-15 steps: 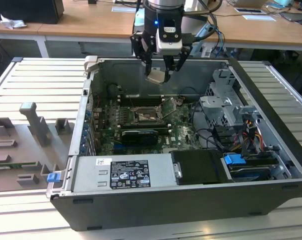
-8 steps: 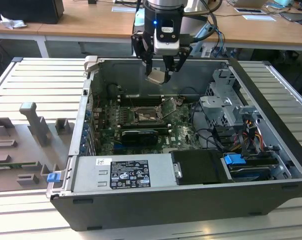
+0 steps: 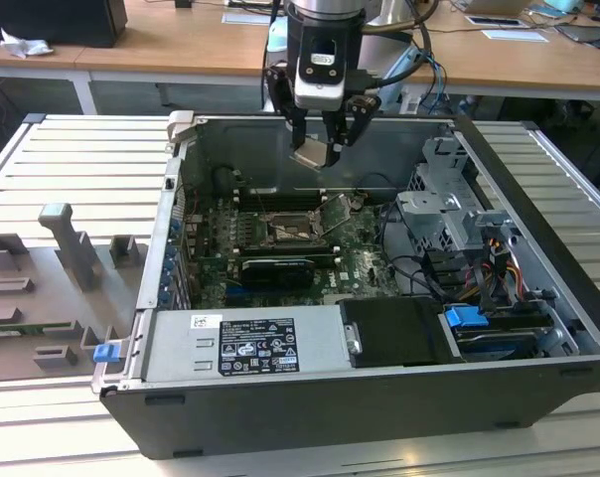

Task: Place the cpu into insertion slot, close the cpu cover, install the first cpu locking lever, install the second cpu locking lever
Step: 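Place the cpu into insertion slot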

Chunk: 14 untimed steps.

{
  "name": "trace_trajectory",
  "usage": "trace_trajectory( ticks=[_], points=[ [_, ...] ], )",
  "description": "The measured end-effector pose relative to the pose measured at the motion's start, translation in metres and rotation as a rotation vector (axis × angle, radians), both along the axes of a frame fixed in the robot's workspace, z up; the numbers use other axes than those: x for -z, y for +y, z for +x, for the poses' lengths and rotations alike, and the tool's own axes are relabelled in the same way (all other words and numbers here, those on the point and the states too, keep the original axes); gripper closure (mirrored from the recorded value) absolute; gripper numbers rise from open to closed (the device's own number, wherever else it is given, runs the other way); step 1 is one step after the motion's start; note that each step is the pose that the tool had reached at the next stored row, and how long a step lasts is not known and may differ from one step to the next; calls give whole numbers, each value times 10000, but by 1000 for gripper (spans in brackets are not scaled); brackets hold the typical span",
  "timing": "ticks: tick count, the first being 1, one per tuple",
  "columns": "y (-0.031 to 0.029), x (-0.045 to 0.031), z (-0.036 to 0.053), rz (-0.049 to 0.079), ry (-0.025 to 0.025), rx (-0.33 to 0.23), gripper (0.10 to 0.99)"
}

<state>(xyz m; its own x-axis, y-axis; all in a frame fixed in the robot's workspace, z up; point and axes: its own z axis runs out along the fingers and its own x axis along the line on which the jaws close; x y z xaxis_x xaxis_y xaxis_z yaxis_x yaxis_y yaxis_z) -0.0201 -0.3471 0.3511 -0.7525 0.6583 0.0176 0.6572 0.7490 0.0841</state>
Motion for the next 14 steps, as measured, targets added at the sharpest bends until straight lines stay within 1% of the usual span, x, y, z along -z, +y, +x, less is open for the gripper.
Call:
trace_trajectory(
  ticks=[1, 6, 14],
  points=[
    [0, 0, 0, 0, -1, 180, 549],
    [0, 1, 0, 0, 0, 613, 549],
    [0, 2, 0, 0, -1, 1097, 549]
  ],
)
